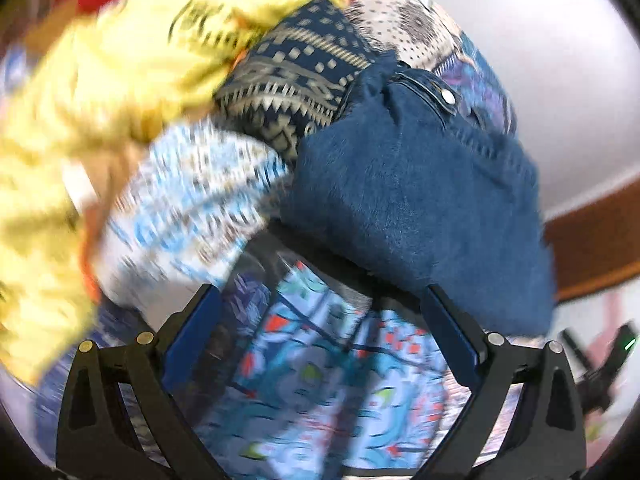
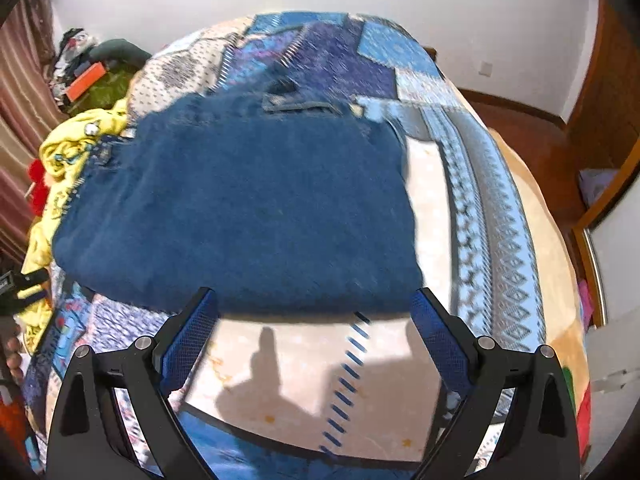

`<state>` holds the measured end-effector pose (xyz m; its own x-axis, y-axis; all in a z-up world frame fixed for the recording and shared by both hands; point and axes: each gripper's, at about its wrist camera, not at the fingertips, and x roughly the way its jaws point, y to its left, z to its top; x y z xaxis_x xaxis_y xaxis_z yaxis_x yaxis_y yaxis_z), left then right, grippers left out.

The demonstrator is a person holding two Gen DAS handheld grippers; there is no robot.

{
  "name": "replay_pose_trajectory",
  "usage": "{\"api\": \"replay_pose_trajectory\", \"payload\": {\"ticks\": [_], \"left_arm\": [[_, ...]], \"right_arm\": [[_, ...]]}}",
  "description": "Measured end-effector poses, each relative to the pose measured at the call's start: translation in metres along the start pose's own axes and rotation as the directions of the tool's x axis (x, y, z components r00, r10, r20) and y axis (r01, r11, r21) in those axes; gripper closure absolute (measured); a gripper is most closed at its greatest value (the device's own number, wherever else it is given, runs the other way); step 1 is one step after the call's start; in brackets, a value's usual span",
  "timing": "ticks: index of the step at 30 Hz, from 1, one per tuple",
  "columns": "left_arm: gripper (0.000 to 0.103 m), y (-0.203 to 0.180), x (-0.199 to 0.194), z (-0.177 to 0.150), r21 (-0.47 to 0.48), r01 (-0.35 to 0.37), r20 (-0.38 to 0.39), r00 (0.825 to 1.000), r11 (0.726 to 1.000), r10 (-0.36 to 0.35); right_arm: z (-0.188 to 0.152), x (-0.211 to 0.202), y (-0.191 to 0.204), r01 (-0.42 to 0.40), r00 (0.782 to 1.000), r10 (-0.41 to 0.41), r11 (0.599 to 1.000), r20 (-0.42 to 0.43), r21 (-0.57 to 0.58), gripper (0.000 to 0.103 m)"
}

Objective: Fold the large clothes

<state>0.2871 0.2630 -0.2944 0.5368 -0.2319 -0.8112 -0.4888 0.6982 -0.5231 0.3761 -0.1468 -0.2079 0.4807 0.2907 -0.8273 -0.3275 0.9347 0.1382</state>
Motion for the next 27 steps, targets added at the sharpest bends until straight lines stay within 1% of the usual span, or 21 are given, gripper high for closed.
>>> {"api": "replay_pose_trajectory", "payload": {"ticks": [1,3,5,6,8,9,11,13,14,15,16,17,19,20,22,23,24,25,27], "left_arm": [[0.003,0.004,0.003,-0.001,-0.036,0.044,-0.01,0.999,0.998,-0.044],[0.003,0.006,0.012,-0.001,-0.078,0.104,-0.023,0.994,0.992,-0.106],[0.003,0.005,0.019,-0.001,-0.101,0.138,-0.023,0.99,0.985,-0.141],[0.003,0.003,0.023,-0.001,-0.111,0.165,-0.026,0.985,0.98,-0.169],[0.003,0.003,0.031,0.004,-0.136,0.241,-0.044,0.968,0.961,-0.249],[0.003,0.002,0.035,0.005,-0.146,0.255,-0.045,0.963,0.956,-0.264],[0.008,-0.003,0.041,0.01,-0.135,0.261,-0.034,0.963,0.956,-0.267],[0.018,-0.005,0.051,0.016,-0.137,0.278,-0.037,0.958,0.951,-0.285],[0.022,-0.006,0.056,0.018,-0.137,0.294,-0.04,0.952,0.946,-0.302],[0.03,-0.008,0.062,0.022,-0.128,0.317,-0.048,0.944,0.94,-0.325],[0.042,-0.01,0.068,0.029,-0.124,0.326,-0.055,0.941,0.937,-0.334],[0.045,-0.01,0.075,0.035,-0.133,0.332,-0.068,0.937,0.934,-0.343],[0.052,-0.008,0.08,0.039,-0.151,0.349,-0.061,0.93,0.925,-0.361],[0.054,-0.009,0.08,0.041,-0.157,0.35,-0.052,0.931,0.924,-0.361],[0.065,-0.012,0.076,0.041,-0.151,0.334,-0.027,0.939,0.93,-0.342],[0.068,-0.016,0.07,0.04,-0.13,0.323,-0.008,0.945,0.938,-0.326],[0.073,-0.022,0.061,0.04,-0.094,0.311,0.011,0.95,0.946,-0.311],[0.077,-0.027,0.054,0.042,-0.071,0.313,0.027,0.95,0.947,-0.312],[0.08,-0.037,0.031,0.044,-0.027,0.323,0.08,0.944,0.946,-0.32]], "right_arm": [[0.003,0.0,0.004,-0.009,1.0,0.009,1.0,0.01,-0.005,0.007],[0.008,0.004,0.011,-0.022,1.0,0.023,1.0,0.02,-0.015,0.007],[0.012,0.012,0.02,-0.036,0.999,0.037,0.999,0.018,-0.021,0.007],[0.013,0.016,0.023,-0.044,0.999,0.045,0.999,0.014,-0.022,0.007],[0.014,0.023,0.029,-0.061,0.998,0.061,0.998,-0.001,-0.026,0.007],[0.015,0.027,0.032,-0.068,0.998,0.068,0.997,-0.008,-0.03,0.007],[0.014,0.033,0.037,-0.076,0.997,0.075,0.996,-0.02,-0.042,0.007],[0.012,0.036,0.04,-0.076,0.997,0.074,0.996,-0.028,-0.051,0.007],[0.012,0.037,0.041,-0.067,0.998,0.066,0.996,-0.024,-0.058,0.007],[0.011,0.037,0.042,-0.063,0.998,0.062,0.996,-0.021,-0.063,0.007],[0.011,0.037,0.042,-0.06,0.998,0.059,0.996,-0.022,-0.07,0.007],[0.011,0.037,0.042,-0.061,0.998,0.06,0.996,-0.023,-0.072,0.007],[0.01,0.036,0.039,-0.066,0.998,0.065,0.996,-0.022,-0.063,0.007],[0.01,0.035,0.037,-0.07,0.997,0.068,0.996,-0.023,-0.055,0.007],[0.009,0.034,0.035,-0.071,0.997,0.069,0.996,-0.025,-0.046,0.007],[0.009,0.032,0.034,-0.071,0.997,0.07,0.997,-0.027,-0.043,0.007],[0.009,0.031,0.034,-0.071,0.997,0.07,0.997,-0.029,-0.042,0.007],[0.009,0.029,0.033,-0.075,0.997,0.074,0.996,-0.033,-0.038,0.007],[0.011,0.025,0.034,-0.093,0.995,0.092,0.995,-0.037,-0.029,0.007]]}}
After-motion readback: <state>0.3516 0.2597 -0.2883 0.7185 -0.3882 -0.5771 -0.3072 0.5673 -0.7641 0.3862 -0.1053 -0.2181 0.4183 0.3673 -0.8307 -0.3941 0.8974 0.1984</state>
